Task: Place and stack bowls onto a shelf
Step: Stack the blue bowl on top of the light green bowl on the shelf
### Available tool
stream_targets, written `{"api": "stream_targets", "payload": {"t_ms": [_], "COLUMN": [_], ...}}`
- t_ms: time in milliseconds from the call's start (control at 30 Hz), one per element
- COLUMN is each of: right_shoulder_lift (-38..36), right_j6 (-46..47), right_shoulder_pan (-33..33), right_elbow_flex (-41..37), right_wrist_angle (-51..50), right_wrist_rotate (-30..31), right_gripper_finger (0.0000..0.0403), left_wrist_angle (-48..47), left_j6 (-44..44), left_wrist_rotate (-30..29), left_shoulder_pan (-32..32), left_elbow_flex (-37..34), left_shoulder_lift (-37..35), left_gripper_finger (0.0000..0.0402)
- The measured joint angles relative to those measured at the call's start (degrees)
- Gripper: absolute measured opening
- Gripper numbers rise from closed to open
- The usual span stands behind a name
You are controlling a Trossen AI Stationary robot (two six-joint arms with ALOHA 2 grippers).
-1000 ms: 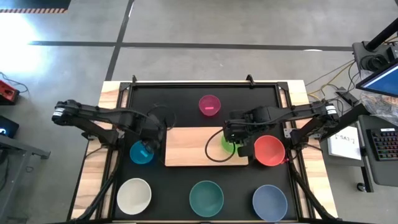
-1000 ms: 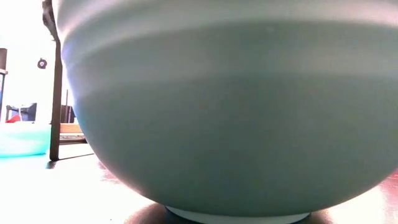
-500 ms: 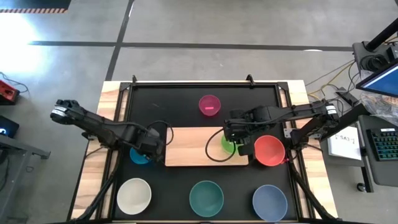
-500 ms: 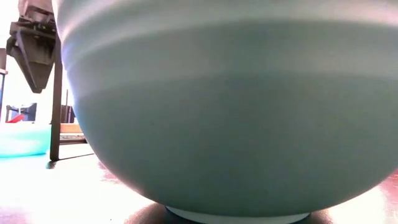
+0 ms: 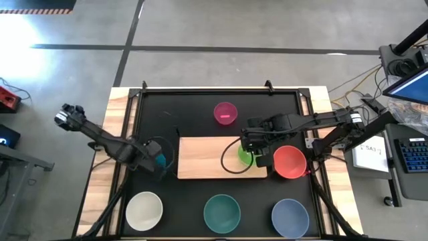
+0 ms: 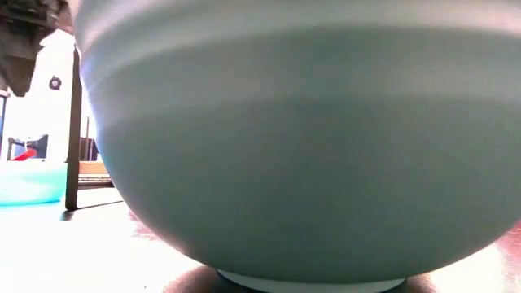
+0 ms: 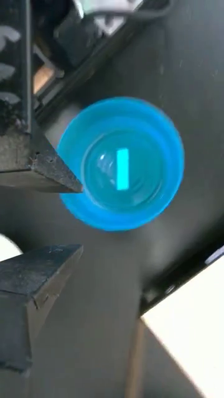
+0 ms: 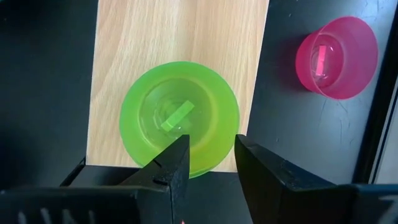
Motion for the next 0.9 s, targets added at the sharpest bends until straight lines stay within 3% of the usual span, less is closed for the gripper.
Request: {"api": "stream_targets", "payload": {"t_ms": [267, 533, 900], "right_shoulder_lift": [-0.02, -0.02, -0.02], "right_j6": [0.04, 2.86, 3.49], "right_shoulder_pan": [-0.09, -0.09, -0.09], "right_elbow_flex": [0.00, 0.00, 0.00], "right_wrist_angle": [0.00, 0.10, 0.02], "right_wrist_rotate": [0.95, 0.95, 0.90], "right_gripper_finger": [0.0121, 0.0123, 0.0121], "left_wrist_angle": [3.38, 4.35, 14.61], "left_j6": [0.59, 8.15, 9.26], "left_wrist_rotate": [0.07, 0.07, 3.60], "left_shoulder_pan": [-7.76, -8.23, -8.37], "left_elbow_flex": [-1.16, -3.78, -13.06], "left_shoulder_lift": [1.89, 4.08, 3.91], "left_gripper_finger": [0.0125, 0.0125, 0.0125]}}
